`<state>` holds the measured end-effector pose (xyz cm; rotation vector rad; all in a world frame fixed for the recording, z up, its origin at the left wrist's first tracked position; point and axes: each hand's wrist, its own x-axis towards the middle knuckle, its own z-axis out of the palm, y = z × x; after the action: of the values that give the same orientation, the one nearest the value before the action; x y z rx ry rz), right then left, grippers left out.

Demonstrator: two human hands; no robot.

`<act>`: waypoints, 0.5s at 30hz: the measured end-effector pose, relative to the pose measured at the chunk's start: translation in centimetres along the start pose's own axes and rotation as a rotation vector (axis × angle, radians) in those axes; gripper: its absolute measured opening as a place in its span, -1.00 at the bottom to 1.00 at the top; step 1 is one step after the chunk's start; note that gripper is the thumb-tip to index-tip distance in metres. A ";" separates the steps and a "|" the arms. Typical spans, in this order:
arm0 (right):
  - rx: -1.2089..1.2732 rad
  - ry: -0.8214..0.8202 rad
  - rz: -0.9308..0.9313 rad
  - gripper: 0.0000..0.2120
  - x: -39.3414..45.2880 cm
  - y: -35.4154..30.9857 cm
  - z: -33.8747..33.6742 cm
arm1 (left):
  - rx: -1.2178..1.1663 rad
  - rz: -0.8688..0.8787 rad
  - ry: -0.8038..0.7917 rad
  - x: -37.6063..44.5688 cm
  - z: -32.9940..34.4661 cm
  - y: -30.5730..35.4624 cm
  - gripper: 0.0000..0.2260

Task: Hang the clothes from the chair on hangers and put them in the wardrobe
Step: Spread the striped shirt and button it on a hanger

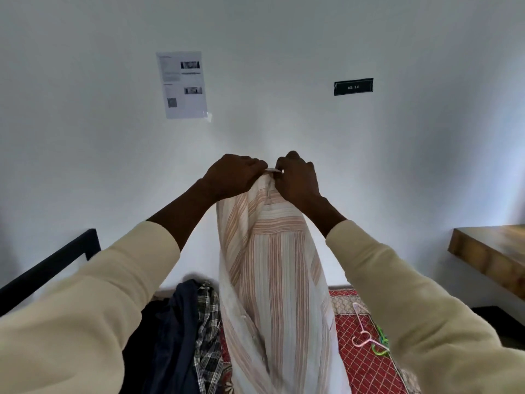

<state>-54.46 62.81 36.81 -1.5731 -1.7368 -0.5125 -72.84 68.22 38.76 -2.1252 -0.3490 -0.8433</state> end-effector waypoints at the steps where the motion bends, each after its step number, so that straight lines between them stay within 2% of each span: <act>1: 0.016 0.035 -0.056 -0.91 -0.3 -0.1 0.0 | -0.010 -0.005 0.013 0.0 -0.1 -0.1 -0.75; 2: 0.094 0.006 -0.110 -0.94 -0.5 0.2 -0.1 | -0.015 -0.003 0.018 -0.2 -0.2 -0.4 -0.75; 3: 0.224 -0.094 -0.111 -0.87 -0.6 0.8 -0.2 | -0.010 0.015 0.013 -0.4 -0.1 -0.6 -0.74; 5: 0.494 -0.403 0.010 -0.66 -0.5 2.0 -0.6 | 0.018 0.087 -0.015 -0.9 0.2 -0.5 -0.72; 6: 0.515 -0.485 0.023 -0.61 -0.5 2.4 -0.6 | 0.017 0.111 -0.035 -1.2 0.3 -0.1 -0.72; 8: 0.412 -0.446 -0.055 -0.66 -0.8 3.0 0.1 | -0.006 0.109 -0.057 -1.6 0.9 0.6 -0.73; 9: 0.336 -0.357 -0.095 -0.74 -1.2 3.2 0.7 | -0.006 0.091 -0.056 -1.8 1.2 0.8 -0.73; 11: 0.331 -0.348 -0.106 -0.92 -2.4 3.5 1.8 | 0.010 0.058 -0.059 -1.8 1.5 1.2 -0.75; 13: 0.266 -0.482 -0.088 -0.77 -3.5 4.5 3.0 | 0.013 0.038 -0.091 -1.9 1.9 1.4 -0.75; 15: 0.198 -0.486 0.050 -0.75 -4.5 6.1 4.5 | 0.003 -0.008 -0.095 -2.8 2.2 1.8 -0.73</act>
<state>-49.69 64.01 29.53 -1.6825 -2.0192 0.0801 -73.03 68.84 34.87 -2.1671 -0.4082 -0.7475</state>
